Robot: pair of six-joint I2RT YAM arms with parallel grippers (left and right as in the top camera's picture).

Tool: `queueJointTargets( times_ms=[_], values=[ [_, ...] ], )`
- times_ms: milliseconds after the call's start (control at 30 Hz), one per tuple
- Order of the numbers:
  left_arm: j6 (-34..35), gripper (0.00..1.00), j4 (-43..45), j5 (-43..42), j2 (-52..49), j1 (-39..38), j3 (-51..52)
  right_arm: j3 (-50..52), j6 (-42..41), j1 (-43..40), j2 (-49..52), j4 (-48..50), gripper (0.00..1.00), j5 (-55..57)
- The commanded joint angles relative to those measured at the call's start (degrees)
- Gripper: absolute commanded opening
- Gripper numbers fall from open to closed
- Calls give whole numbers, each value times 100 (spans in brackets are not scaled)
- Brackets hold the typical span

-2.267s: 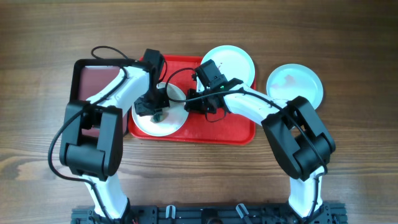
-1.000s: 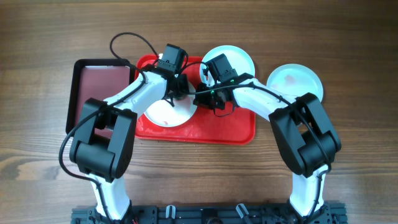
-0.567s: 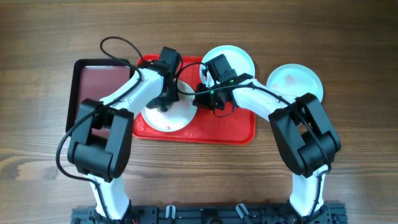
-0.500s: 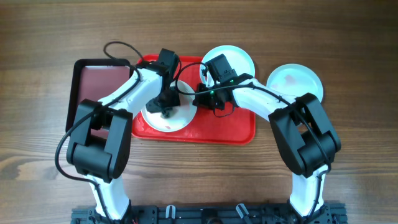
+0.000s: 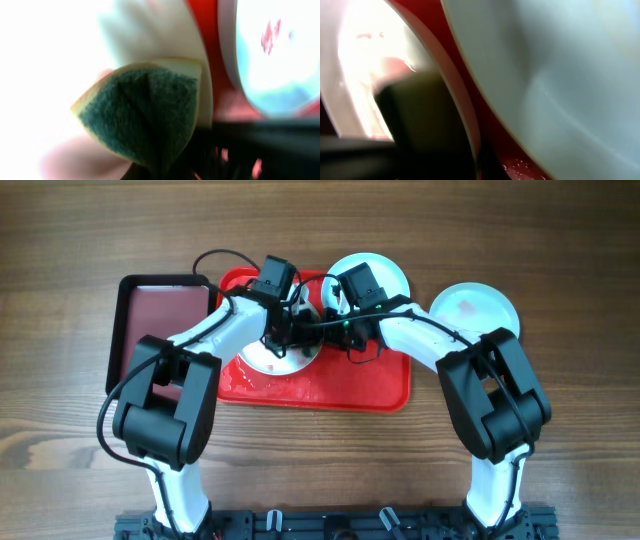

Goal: Clean dirty plates on tray and stack at the side

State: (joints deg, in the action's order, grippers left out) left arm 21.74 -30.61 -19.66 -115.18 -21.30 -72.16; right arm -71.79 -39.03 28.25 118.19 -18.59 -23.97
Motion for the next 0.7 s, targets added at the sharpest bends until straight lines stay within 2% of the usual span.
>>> queueJointTargets(
  times_ms=[0,167,267,333,400,533,667],
  values=[
    [907,4,-76,2981,-356,52,175,92,-17,66,203,-136,5,98],
    [1244,4,-442,4232,-352,55,173,92,-15,66,203,-136,4,98],
    [1257,4,-492,4260,-282,129,57,92,-17,66,203,-136,4,98],
    [973,4,-726,3856,-131,260,-249,92,-17,66,203,-138,4,76],
    [577,4,-1141,2968,70,437,-743,92,-11,66,203,-140,4,33],
    [358,4,-2135,1926,466,807,-1711,79,4,66,192,-247,4,-52],
    [262,4,-2540,1773,909,1303,-2199,-92,262,66,26,-612,4,76]
  ],
)
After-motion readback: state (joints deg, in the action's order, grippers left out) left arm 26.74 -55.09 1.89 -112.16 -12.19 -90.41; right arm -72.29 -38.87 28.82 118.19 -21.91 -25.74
